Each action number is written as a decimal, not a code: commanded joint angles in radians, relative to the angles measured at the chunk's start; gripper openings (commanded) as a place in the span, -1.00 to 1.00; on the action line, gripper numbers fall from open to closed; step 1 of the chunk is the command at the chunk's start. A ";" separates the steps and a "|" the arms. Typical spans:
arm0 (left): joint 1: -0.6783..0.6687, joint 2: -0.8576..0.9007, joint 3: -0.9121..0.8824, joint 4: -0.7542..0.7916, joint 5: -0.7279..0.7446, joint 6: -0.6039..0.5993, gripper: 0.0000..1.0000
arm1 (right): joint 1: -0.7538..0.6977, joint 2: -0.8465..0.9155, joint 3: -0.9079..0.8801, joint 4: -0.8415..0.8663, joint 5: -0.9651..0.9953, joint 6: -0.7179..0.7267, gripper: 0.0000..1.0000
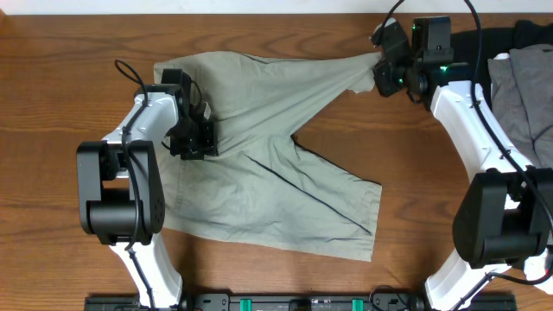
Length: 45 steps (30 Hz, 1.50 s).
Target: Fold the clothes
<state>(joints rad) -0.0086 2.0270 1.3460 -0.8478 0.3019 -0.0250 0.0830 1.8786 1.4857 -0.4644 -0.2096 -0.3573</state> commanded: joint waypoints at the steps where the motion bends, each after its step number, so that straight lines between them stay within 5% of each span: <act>1: 0.012 0.008 -0.007 -0.007 -0.060 0.010 -0.23 | -0.008 -0.010 0.017 -0.001 0.030 -0.054 -0.98; 9: 0.012 0.008 -0.007 -0.010 -0.060 0.010 -0.22 | 0.010 -0.010 0.017 -0.296 -0.024 -0.161 -0.97; 13: 0.012 0.008 -0.007 -0.009 -0.067 0.010 -0.22 | 0.006 -0.010 0.017 -0.402 0.110 -0.163 -0.95; 17: 0.012 0.008 -0.007 -0.010 -0.075 0.010 -0.22 | -0.006 -0.010 0.017 -0.435 0.431 0.050 -0.97; 19: 0.012 0.008 -0.007 -0.010 -0.075 0.010 -0.21 | -0.021 -0.010 0.017 -0.454 0.417 0.053 -0.97; 26: 0.012 0.008 -0.007 -0.018 -0.075 0.010 -0.21 | -0.064 -0.009 0.015 -0.624 0.198 -0.210 -0.64; 31: 0.012 0.008 -0.007 -0.018 -0.075 0.010 -0.21 | -0.109 -0.009 0.014 -0.534 0.381 -0.040 0.02; 35: 0.012 0.008 -0.007 -0.018 -0.075 0.010 -0.21 | -0.153 -0.006 0.012 -0.423 0.004 0.053 0.07; 38: 0.012 0.008 -0.007 -0.014 -0.075 0.010 -0.21 | -0.165 0.023 0.002 -0.302 -0.291 0.172 -0.20; 45: 0.012 0.008 -0.007 -0.011 -0.074 0.010 -0.21 | -0.135 0.179 0.002 -0.138 -0.295 0.425 -0.24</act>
<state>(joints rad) -0.0086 2.0270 1.3460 -0.8577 0.2882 -0.0250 -0.0669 1.9789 1.4895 -0.6182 -0.4274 -0.0921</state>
